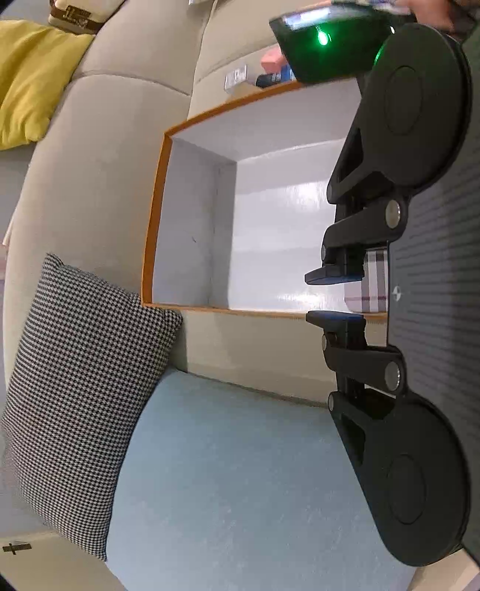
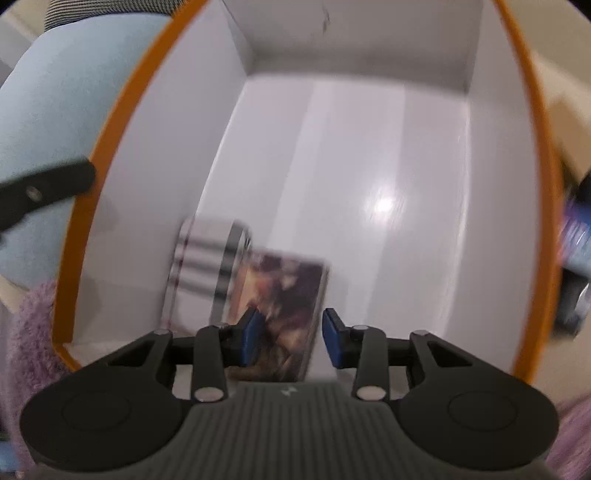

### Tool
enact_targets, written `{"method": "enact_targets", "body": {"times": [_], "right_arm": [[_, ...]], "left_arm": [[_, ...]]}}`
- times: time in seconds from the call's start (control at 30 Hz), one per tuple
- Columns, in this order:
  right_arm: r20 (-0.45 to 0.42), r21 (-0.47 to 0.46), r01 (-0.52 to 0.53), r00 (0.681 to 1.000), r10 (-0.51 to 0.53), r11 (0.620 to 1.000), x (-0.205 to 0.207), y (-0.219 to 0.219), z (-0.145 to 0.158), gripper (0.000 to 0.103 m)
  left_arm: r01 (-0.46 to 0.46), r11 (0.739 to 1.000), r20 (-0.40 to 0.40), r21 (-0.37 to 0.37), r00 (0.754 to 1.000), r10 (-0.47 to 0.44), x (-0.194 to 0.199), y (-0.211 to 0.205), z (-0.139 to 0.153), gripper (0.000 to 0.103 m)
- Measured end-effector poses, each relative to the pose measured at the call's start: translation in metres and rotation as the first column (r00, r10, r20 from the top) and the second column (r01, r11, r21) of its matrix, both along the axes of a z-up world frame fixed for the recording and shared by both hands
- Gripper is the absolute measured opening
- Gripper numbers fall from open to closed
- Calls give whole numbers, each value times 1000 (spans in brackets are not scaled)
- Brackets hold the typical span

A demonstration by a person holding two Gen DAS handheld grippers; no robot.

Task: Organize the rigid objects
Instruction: 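Open the left gripper and lift both grippers out of the box, then move both grippers back over the remaining item pile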

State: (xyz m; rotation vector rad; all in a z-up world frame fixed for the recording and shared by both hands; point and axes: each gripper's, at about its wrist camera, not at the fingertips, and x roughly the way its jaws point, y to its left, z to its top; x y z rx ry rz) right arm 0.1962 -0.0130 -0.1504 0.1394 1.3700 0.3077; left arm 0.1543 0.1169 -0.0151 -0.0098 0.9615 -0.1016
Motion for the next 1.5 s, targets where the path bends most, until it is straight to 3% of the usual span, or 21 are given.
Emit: {"method": "enact_targets", "body": {"times": [0.17, 0.33, 0.57, 0.73, 0.9, 1.03, 1.3, 1.5], "right_arm": [[31, 13, 7, 999, -7, 1000, -11, -5, 7, 38], [155, 36, -19, 988, 14, 999, -38, -20, 50, 38], [396, 41, 8, 918, -23, 999, -90, -71, 112, 38], [496, 29, 132, 859, -129, 991, -118, -131, 135, 38], [438, 53, 316, 845, -306, 947, -117, -196, 114, 39], [385, 96, 418, 821, -421, 903, -117, -234, 92, 39], [363, 174, 447, 799, -479, 877, -107, -261, 58, 39], [344, 249, 463, 779, -525, 851, -89, -276, 37, 39]], "left_arm": [[37, 999, -1, -11, 999, -37, -12, -16, 9, 15], [86, 995, -9, -57, 996, -87, -26, -37, 18, 15], [154, 982, 3, -111, 988, -154, -36, -80, 32, 15], [264, 962, -1, -66, 964, -265, -34, -128, 31, 15], [417, 908, -18, 32, 909, -416, -30, -181, 25, 15], [460, 884, -70, 78, 887, -455, -15, -213, 12, 20], [405, 895, -212, 187, 906, -366, 43, -267, -24, 21], [384, 862, -315, 331, 906, -282, 82, -302, -59, 27]]}}
